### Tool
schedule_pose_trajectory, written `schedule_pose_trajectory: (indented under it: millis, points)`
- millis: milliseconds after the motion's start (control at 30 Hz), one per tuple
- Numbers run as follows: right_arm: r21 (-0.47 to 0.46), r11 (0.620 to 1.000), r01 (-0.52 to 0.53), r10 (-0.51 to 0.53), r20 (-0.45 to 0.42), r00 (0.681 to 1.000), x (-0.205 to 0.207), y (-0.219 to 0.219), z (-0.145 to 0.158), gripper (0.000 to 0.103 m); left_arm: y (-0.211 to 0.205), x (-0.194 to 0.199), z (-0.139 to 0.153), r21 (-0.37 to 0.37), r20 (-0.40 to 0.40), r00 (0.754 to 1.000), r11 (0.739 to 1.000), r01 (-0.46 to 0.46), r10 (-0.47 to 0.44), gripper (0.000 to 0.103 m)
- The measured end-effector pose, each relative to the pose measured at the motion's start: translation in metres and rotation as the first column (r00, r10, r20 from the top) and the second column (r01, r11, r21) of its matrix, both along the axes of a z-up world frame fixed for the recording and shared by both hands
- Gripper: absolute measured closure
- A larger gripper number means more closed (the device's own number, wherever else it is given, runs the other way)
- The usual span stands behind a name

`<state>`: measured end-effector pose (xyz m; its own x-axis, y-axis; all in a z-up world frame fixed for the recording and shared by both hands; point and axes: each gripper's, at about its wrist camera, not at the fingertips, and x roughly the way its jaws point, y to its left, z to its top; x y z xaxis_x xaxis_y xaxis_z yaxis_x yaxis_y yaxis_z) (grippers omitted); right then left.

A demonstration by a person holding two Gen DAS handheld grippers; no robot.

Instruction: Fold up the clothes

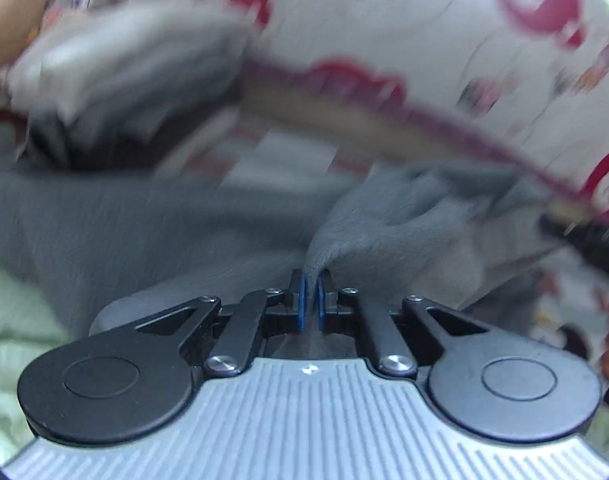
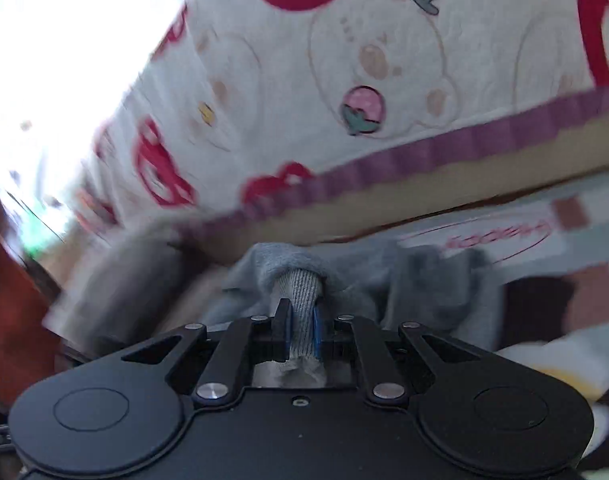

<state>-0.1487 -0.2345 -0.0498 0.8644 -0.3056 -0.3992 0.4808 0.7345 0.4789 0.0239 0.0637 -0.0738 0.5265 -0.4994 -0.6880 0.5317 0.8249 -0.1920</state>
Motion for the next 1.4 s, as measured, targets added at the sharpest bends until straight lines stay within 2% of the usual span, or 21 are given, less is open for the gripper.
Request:
schedule_pose_trajectory:
  millis: [67,167,233,300,400,467,533,600,633,700,767,833,967,1033,1067,1133,1200,1267,1333,1367,1400]
  points:
    - [-0.025,1.000,0.005,-0.006,-0.043,0.999,0.010,-0.008,-0.005,0.090,0.000,0.001,-0.017,0.040,-0.056,0.998,0.999,-0.023,0.025,0.094]
    - [0.011,1.000,0.000,0.001,-0.058,0.998,0.020,-0.027,-0.008,0.090,0.001,-0.015,-0.016,0.022,-0.043,0.999,1.000,0.003,-0.002,0.090]
    - [0.058,0.998,-0.013,0.015,-0.034,0.999,0.023,-0.033,-0.009,0.089,0.003,-0.030,-0.007,-0.039,-0.024,0.998,0.998,0.053,-0.054,0.076]
    - [0.118,0.992,-0.053,0.050,0.024,0.998,0.025,-0.040,-0.007,0.089,0.004,-0.042,0.002,-0.119,-0.017,0.996,0.989,0.084,-0.087,0.050]
    - [0.187,0.973,-0.137,0.118,0.112,0.987,0.031,-0.046,-0.004,0.087,-0.007,-0.060,0.008,-0.138,0.026,0.989,0.979,0.149,-0.146,0.038]
    - [0.205,0.964,-0.169,0.148,0.112,0.983,0.036,-0.044,-0.005,0.086,-0.022,-0.067,0.004,-0.097,0.049,0.979,0.974,0.204,-0.200,0.028]
    - [0.209,0.960,-0.184,0.169,0.091,0.981,0.039,-0.040,-0.007,0.085,-0.040,-0.071,-0.008,-0.026,0.030,0.966,0.966,0.258,-0.257,0.019]
    - [0.219,0.954,-0.204,0.191,0.079,0.978,0.042,-0.037,-0.011,0.082,-0.056,-0.069,-0.023,0.049,0.004,0.960,0.959,0.280,-0.281,0.018]
    - [0.231,0.949,-0.213,0.200,0.077,0.977,0.043,-0.036,-0.013,0.079,-0.061,-0.065,-0.030,0.087,-0.001,0.966,0.962,0.259,-0.260,0.018]
    - [0.257,0.942,-0.213,0.201,0.073,0.977,0.043,-0.034,-0.017,0.057,-0.071,-0.058,-0.045,0.163,-0.008,0.976,0.963,0.217,-0.218,0.013]
    - [0.268,0.940,-0.209,0.197,0.071,0.978,0.040,-0.033,-0.022,0.049,-0.069,-0.052,-0.050,0.139,-0.027,0.983,0.973,0.186,-0.184,0.013]
    - [0.263,0.944,-0.199,0.186,0.071,0.980,0.033,-0.029,-0.029,0.048,-0.063,-0.046,-0.051,0.081,-0.054,0.987,0.984,0.158,-0.154,0.013]
    - [0.295,0.942,-0.161,0.150,0.060,0.987,0.027,-0.021,-0.051,0.045,-0.058,-0.043,-0.052,0.063,-0.034,0.981,0.980,0.191,-0.189,0.013]
    - [0.297,0.944,-0.144,0.135,0.050,0.990,0.036,-0.018,-0.062,0.044,-0.057,-0.046,-0.053,0.057,-0.021,0.978,0.977,0.206,-0.206,0.017]
    - [0.290,0.947,-0.138,0.132,0.039,0.990,0.042,-0.016,-0.065,0.044,-0.058,-0.045,-0.053,0.052,-0.020,0.976,0.975,0.218,-0.217,0.028]
    - [0.270,0.953,-0.136,0.139,0.006,0.990,0.060,-0.010,-0.069,0.044,-0.064,-0.043,-0.052,0.073,-0.033,0.971,0.969,0.237,-0.235,0.035]
    - [0.286,0.951,-0.117,0.138,-0.056,0.989,0.078,-0.010,-0.073,0.043,-0.072,-0.043,-0.048,0.141,-0.050,0.970,0.960,0.241,-0.236,0.036]
    - [0.317,0.943,-0.099,0.133,-0.088,0.987,0.086,-0.016,-0.074,0.043,-0.071,-0.049,-0.037,0.155,-0.026,0.968,0.956,0.250,-0.249,0.036]
    - [0.283,0.952,-0.113,0.137,-0.069,0.988,0.083,-0.018,-0.067,0.094,-0.066,-0.059,-0.024,0.149,0.014,0.964,0.954,0.261,-0.266,0.047]
    - [0.238,0.962,-0.137,0.153,-0.051,0.987,0.077,-0.016,-0.057,0.092,-0.063,-0.063,-0.017,0.147,0.033,0.961,0.953,0.267,-0.274,0.065]
    - [0.188,0.969,-0.161,0.168,-0.027,0.985,0.068,-0.012,-0.042,0.092,-0.061,-0.068,-0.011,0.144,0.053,0.958,0.951,0.273,-0.283,0.077]
